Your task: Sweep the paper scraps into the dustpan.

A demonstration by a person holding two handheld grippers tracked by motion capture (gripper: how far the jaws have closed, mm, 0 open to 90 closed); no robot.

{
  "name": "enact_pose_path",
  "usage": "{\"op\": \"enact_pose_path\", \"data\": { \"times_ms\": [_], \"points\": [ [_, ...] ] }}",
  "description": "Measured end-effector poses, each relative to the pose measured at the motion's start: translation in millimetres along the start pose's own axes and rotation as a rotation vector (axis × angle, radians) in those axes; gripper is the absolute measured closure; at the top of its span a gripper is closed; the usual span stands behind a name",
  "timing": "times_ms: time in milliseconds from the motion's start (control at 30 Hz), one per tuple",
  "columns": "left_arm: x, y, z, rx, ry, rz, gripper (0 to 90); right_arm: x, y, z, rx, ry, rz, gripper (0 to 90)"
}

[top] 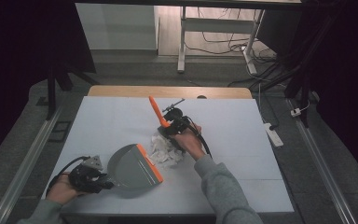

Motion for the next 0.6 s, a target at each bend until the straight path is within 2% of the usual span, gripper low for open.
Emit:
{"op": "enact_pose_path", "data": {
  "times_ms": [33, 100, 133, 167, 267, 400, 600],
  "points": [
    [0.0, 0.0, 0.0, 0.0, 0.0, 0.0, 61.5, -7.5, 0.1, -0.4, 0.0, 0.018, -0.013, 70.9],
    [-0.1, 0.0, 0.0, 0.0, 0.0, 0.0, 61.4, -11.3, 0.2, -0.5, 0.0, 0.019, -0.02, 70.9],
    [0.0, 0.0, 0.0, 0.0, 0.0, 0.0, 61.4, -18.2, 0.9, -0.2, 0.006, 0.02, -0.038, 70.9],
    [0.0, 0.0, 0.0, 0.0, 0.001, 0.001, 61.4, -18.2, 0.9, -0.2, 0.006, 0.02, -0.038, 70.9],
    [-0.1, 0.0, 0.0, -0.001, 0.001, 0.001, 61.4, -31.4, 2.8, 1.2, 0.019, 0.037, -0.06, 70.9],
    [-0.2, 0.1, 0.0, -0.002, 0.001, 0.0, 61.4, -38.4, 4.0, 2.0, 0.02, 0.054, -0.064, 70.9],
    [0.3, -0.3, -0.4, 0.0, 0.004, 0.001, 61.4, -53.9, 8.2, 1.9, 0.029, 0.078, -0.107, 70.9]
  ]
}}
Point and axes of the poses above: each handheld gripper's, and its own axes: y roughly backward along the jaws, z roughly out of its underside, x roughly to its right, the point moved 6 cm from there along -y, roughly forward along the jaws, and after that the axes turned 10 degrees about z, right-handed, at the moved point
